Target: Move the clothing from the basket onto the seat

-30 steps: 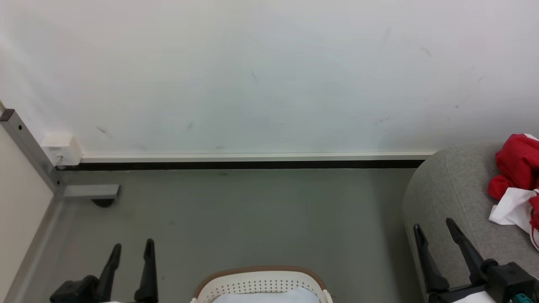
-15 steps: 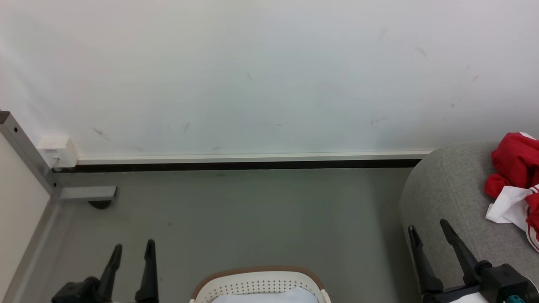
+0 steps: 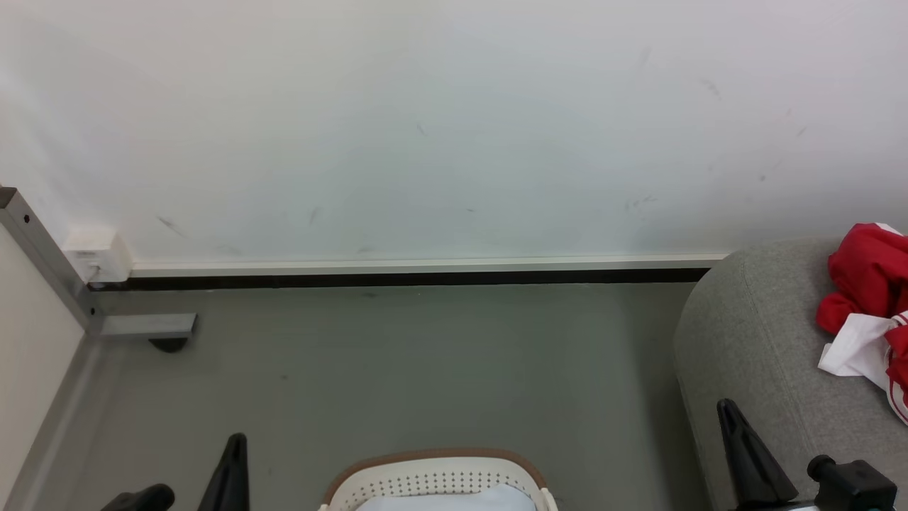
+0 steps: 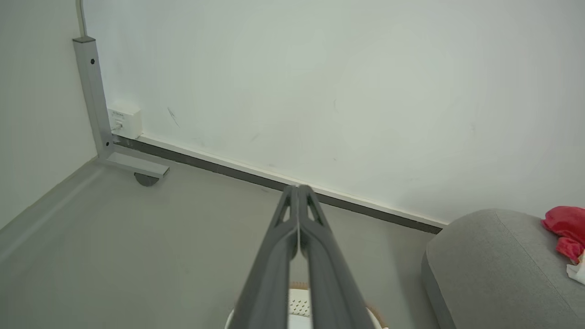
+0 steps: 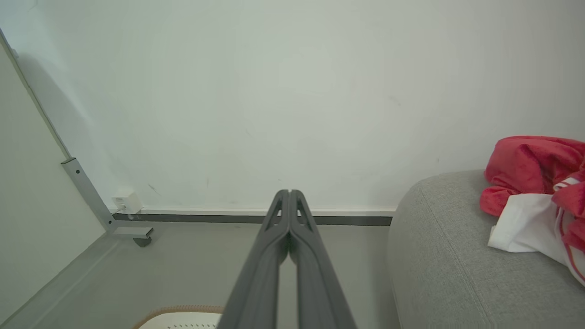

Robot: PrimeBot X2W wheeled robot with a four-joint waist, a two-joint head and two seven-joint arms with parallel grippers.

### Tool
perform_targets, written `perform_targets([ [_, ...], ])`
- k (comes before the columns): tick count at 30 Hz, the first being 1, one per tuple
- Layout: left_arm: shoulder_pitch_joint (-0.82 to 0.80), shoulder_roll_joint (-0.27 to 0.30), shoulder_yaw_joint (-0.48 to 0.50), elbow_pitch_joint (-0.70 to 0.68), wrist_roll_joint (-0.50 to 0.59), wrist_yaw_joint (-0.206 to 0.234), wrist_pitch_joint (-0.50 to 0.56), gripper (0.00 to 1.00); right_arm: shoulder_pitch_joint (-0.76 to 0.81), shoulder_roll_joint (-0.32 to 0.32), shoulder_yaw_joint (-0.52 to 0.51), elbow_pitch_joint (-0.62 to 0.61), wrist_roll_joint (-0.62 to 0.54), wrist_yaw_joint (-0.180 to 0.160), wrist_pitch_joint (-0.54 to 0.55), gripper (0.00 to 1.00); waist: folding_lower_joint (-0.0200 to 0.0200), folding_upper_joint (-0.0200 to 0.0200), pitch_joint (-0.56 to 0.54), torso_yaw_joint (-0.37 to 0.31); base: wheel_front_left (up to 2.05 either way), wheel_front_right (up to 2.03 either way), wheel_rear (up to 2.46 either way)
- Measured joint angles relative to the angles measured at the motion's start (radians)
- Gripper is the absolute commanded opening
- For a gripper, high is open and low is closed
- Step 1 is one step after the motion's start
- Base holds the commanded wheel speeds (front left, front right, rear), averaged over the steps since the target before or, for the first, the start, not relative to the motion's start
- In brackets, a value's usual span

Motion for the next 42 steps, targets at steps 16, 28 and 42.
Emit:
perform_targets([
  [16, -0.027, -0.040, 0.065, 0.030, -0.222, -0.054, 0.073, 0.00, -0.012, 0.000, -0.036, 0.023, 0.283, 0.000, 0.049, 0.00, 0.0000, 0.0000, 0.005, 0.003, 0.00, 0.00, 0.00],
  [28, -0.046, -0.064, 0.110, 0.047, -0.363, -0.090, 0.118, 0.00, -0.026, 0.000, -0.063, 0.036, 0.458, 0.000, 0.079, 0.00, 0.0000, 0.0000, 0.008, 0.006, 0.00, 0.00, 0.00],
  [42, -0.068, -0.091, 0.152, 0.059, -0.512, -0.126, 0.165, 0.00, -0.045, 0.002, -0.092, 0.051, 0.637, 0.000, 0.112, 0.00, 0.0000, 0.0000, 0.012, 0.009, 0.00, 0.00, 0.00],
])
